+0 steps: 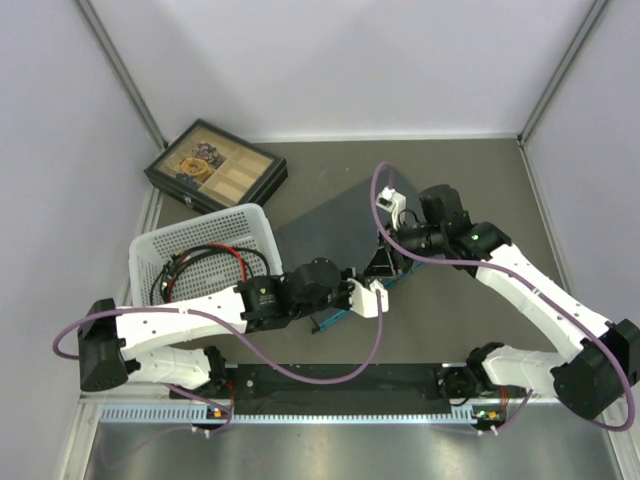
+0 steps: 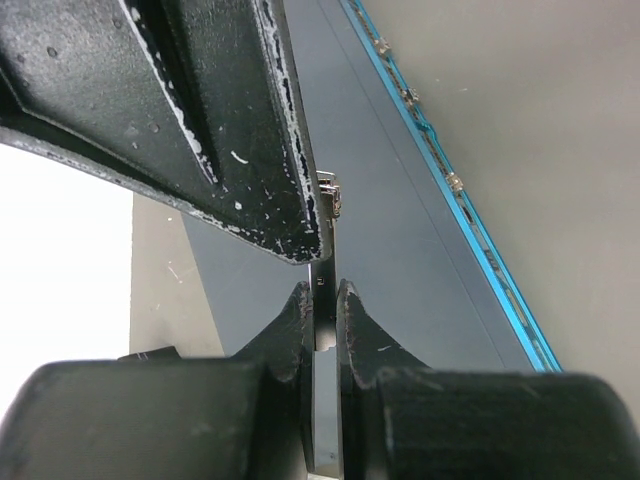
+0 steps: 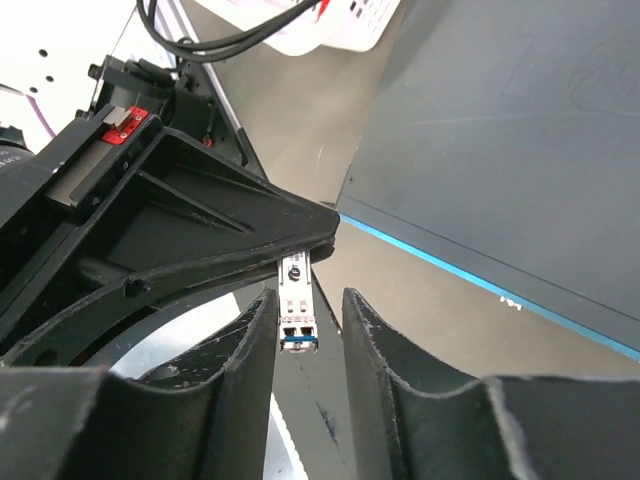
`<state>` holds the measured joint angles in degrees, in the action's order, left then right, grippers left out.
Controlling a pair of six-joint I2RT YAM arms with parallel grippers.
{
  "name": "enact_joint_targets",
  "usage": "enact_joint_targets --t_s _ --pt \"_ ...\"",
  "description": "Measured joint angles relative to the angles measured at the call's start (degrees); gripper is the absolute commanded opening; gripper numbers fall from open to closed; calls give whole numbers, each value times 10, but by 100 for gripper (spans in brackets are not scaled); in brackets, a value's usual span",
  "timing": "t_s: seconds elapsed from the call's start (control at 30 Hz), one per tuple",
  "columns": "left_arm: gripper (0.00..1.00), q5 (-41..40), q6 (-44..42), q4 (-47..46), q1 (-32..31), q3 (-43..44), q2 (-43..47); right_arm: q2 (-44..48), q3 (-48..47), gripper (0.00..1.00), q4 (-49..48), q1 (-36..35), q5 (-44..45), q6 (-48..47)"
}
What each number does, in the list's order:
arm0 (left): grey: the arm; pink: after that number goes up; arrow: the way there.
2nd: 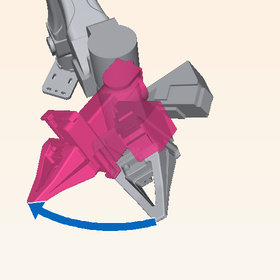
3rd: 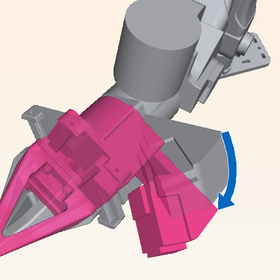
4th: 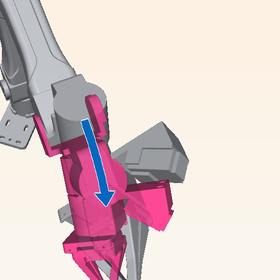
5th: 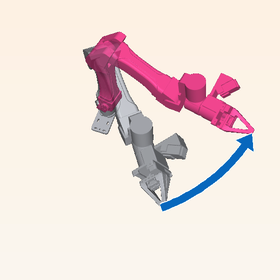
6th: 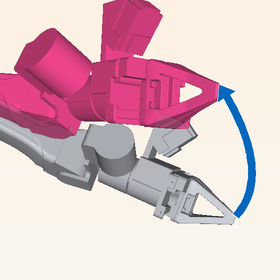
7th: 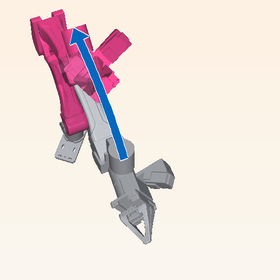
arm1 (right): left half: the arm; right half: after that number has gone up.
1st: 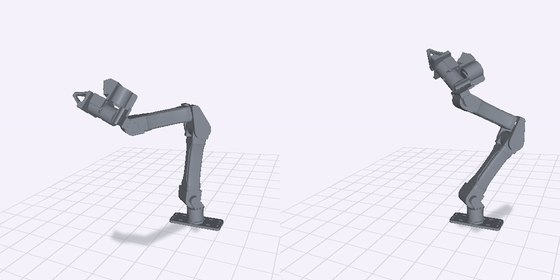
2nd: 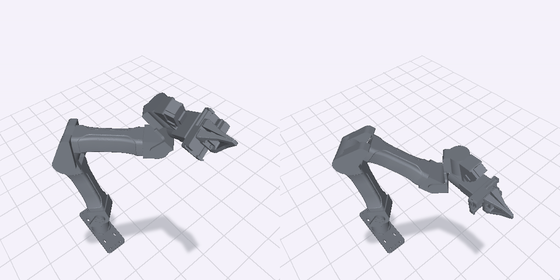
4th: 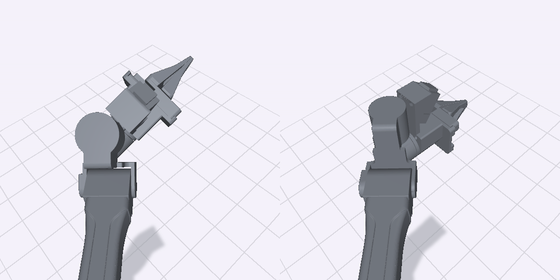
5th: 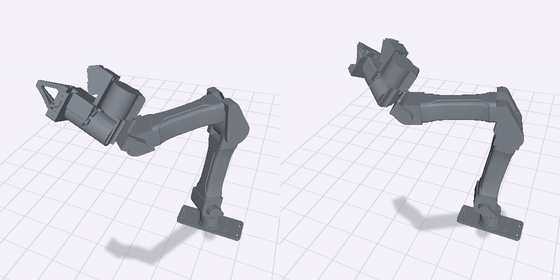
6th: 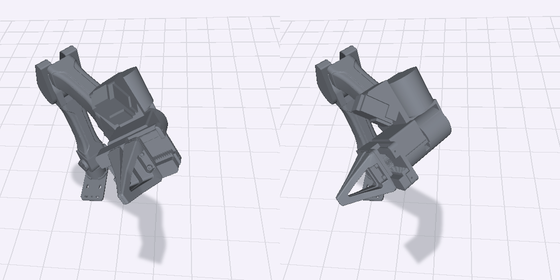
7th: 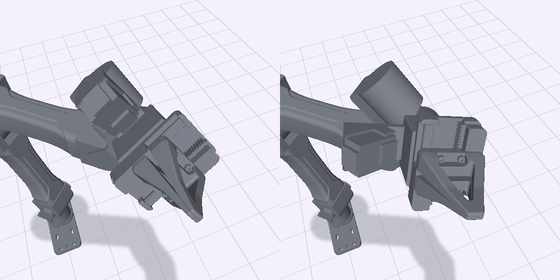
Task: Insert the plug into the switch port
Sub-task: Pick up the plug from the bin.
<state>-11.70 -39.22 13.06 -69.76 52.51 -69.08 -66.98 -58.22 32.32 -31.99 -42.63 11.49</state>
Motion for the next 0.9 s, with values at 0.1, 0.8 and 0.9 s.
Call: enact_joint_targets --t_s 0.1,0.8,0.9 --pt "0 1 -1 1 -1 0 -1 -3 0 27 3 -2 -5 -4" --pt "48 -15 -6 2 -5 0 -3 -22 0 0 7 -9 -28 -24" --pt "68 -34 9 -22 -5 -5 -3 -4 16 0 -7 -10 -8 -29"
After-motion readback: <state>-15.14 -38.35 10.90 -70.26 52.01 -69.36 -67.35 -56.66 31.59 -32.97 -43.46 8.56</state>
